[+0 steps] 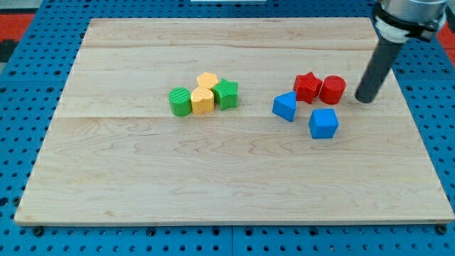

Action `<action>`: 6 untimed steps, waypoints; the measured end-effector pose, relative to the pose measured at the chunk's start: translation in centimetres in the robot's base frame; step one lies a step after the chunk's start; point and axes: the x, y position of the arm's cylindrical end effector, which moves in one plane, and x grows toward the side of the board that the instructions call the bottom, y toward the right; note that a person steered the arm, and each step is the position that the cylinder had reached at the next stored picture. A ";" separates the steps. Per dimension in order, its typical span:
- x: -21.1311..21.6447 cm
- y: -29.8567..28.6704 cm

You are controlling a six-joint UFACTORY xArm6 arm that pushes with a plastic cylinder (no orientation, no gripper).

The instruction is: Push the red star into the yellow hexagon

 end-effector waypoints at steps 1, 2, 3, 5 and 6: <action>-1.2 -6.7; -2.5 -12.7; -4.5 -15.2; -5.3 -22.0; -5.3 -24.4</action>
